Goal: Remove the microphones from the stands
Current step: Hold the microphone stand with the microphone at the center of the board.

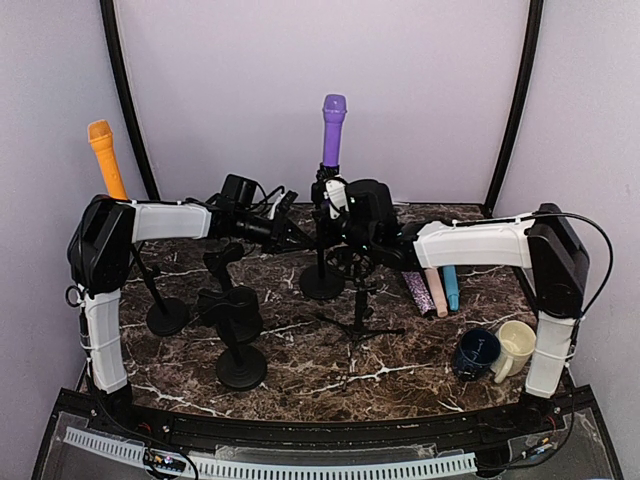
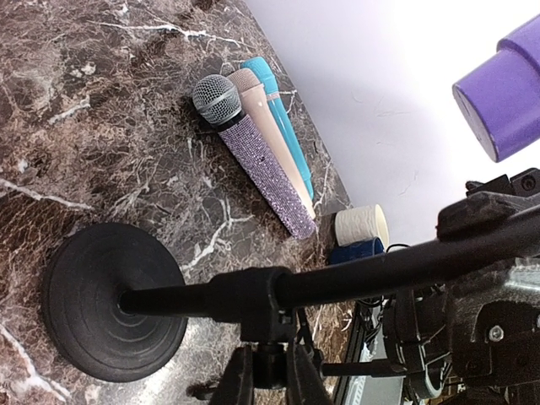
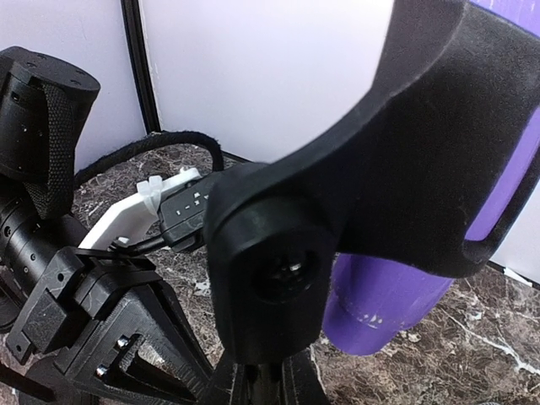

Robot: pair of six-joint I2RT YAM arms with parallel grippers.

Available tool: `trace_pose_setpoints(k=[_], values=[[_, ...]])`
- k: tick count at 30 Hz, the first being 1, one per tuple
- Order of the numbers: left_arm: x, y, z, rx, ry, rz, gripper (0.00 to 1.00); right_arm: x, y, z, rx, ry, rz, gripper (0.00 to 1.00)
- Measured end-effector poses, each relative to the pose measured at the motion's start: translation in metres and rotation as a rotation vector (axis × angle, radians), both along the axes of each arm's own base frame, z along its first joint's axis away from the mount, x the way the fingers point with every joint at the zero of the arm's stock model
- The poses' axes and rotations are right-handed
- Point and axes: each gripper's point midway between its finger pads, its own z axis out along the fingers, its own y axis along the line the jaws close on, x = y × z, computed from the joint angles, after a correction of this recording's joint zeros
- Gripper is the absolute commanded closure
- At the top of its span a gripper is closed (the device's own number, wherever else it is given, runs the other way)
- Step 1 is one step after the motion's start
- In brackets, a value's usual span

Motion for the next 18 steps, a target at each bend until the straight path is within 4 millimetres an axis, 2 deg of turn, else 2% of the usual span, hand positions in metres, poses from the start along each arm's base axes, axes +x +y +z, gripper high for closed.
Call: trace_pose_setpoints(k=[5, 7, 10, 13, 15, 18], values=[[-0.002, -0.001, 0.000, -0.013, 0.031, -0.005, 0.97, -0.002, -0.001, 0.000, 0.001, -0.001, 0.003, 1.00], [-0.002, -0.001, 0.000, -0.016, 0.036, -0.008, 0.89, -0.002, -0.001, 0.001, 0.001, -0.001, 0.004, 1.00], [-0.002, -0.001, 0.000, -0.016, 0.035, -0.010, 0.68, -0.002, -0.002, 0.000, 0.001, 0.000, 0.005, 1.00], [-0.004, 0.001, -0.003, 0.004, 0.038, -0.010, 0.51, -0.004, -0.004, 0.001, 0.001, 0.000, 0.002, 1.00], [-0.002, 0.002, -0.003, 0.020, 0.017, -0.010, 0.41, -0.005, -0.006, 0.001, 0.002, 0.000, 0.000, 1.00], [0.007, 0.002, 0.007, 0.045, -0.050, -0.006, 0.36, -0.006, -0.007, 0.001, 0.001, 0.000, -0.001, 1.00]])
